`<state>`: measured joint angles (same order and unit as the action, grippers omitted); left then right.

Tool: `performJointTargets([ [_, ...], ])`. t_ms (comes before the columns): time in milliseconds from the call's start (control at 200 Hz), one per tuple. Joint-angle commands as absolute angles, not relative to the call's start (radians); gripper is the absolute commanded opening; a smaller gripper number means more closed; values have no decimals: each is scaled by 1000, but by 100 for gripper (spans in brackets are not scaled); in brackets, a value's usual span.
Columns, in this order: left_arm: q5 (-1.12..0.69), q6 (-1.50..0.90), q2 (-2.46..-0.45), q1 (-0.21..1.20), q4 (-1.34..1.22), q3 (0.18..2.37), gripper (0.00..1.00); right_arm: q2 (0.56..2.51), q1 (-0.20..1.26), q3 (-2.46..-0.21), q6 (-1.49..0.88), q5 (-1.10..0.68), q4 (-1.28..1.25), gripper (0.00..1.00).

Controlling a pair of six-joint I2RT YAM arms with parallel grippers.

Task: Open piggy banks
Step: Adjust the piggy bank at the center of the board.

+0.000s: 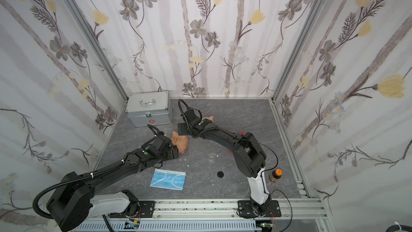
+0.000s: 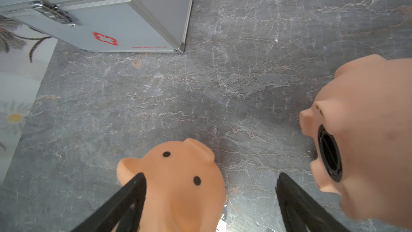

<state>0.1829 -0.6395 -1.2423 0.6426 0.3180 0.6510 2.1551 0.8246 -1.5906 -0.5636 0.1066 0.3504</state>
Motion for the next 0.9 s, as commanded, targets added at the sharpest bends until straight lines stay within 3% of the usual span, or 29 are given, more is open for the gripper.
performJointTargets([
  [0, 202, -661, -1235, 633, 324, 645, 100, 2170, 828, -1611, -556, 146, 384, 90],
  [450, 172, -661, -1213, 593, 324, 635, 100, 2203, 836, -1649, -548, 174, 451, 89],
  [894, 149, -669, -1235, 494, 300, 650, 100, 2127, 860, -1536, -558, 152, 425, 84],
])
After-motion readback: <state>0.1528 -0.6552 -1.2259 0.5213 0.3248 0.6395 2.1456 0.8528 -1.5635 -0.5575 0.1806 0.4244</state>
